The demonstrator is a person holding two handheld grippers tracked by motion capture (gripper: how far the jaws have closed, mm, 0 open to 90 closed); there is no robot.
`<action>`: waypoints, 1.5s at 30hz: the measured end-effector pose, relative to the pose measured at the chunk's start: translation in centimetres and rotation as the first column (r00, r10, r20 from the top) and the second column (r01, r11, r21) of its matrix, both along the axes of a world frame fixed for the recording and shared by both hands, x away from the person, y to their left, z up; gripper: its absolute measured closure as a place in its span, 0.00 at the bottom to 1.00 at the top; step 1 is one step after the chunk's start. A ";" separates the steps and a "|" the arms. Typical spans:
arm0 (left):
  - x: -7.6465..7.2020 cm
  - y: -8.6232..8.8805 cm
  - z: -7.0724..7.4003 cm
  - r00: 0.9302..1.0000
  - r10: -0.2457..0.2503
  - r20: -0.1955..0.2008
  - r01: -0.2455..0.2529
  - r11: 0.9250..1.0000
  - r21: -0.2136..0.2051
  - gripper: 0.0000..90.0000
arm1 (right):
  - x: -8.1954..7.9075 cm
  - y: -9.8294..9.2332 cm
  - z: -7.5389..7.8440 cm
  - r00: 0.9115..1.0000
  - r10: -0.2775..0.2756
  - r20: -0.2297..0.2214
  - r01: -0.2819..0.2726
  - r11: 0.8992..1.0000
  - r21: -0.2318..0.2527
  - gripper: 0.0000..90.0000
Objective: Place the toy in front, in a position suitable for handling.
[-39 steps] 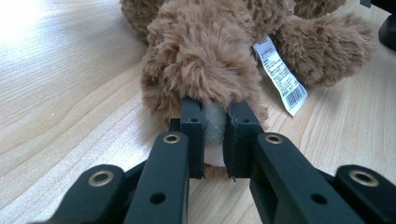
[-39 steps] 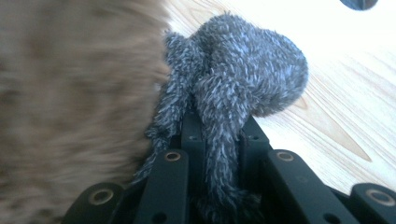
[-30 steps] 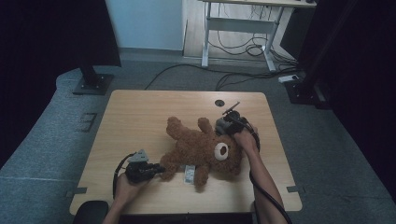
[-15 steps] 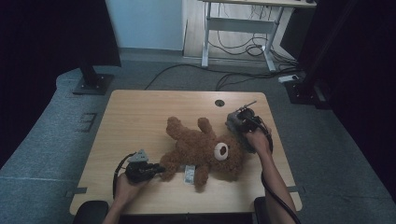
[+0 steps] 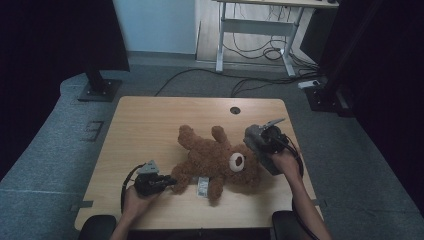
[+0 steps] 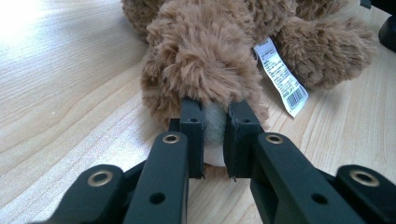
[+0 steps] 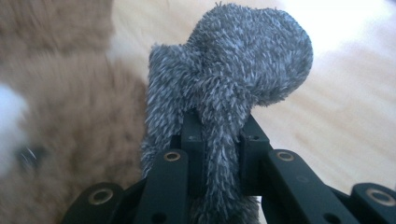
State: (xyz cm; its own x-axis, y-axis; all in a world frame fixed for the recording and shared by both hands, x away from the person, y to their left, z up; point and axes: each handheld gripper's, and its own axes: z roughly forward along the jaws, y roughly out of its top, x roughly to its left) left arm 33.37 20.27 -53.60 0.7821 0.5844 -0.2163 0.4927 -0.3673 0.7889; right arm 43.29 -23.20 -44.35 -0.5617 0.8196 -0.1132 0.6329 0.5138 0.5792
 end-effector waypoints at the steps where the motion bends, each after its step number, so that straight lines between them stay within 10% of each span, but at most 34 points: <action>1: 0.0 0.0 0.0 1.000 0.001 0.000 -0.001 1.000 0.000 0.88 | -0.1 -0.2 -0.5 1.000 -0.004 -0.007 0.004 1.000 0.002 0.85; 17: 0.0 -0.1 -0.1 1.000 0.002 -0.002 -0.002 1.000 -0.004 0.88 | 0.0 0.3 -6.7 0.993 -0.031 -0.111 0.031 1.000 0.002 0.85; 45: 0.0 0.1 0.0 1.000 0.001 -0.006 -0.001 1.000 0.000 0.87 | -6.8 -4.1 -2.7 0.997 -0.082 -0.001 0.081 0.994 0.067 0.84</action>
State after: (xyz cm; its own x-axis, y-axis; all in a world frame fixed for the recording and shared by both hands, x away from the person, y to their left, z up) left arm 33.40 20.33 -53.58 0.7805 0.5849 -0.2205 0.4973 -0.3672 0.7860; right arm 36.46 -27.32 -47.06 -0.4925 0.8684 -0.0578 0.6700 0.4207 0.6116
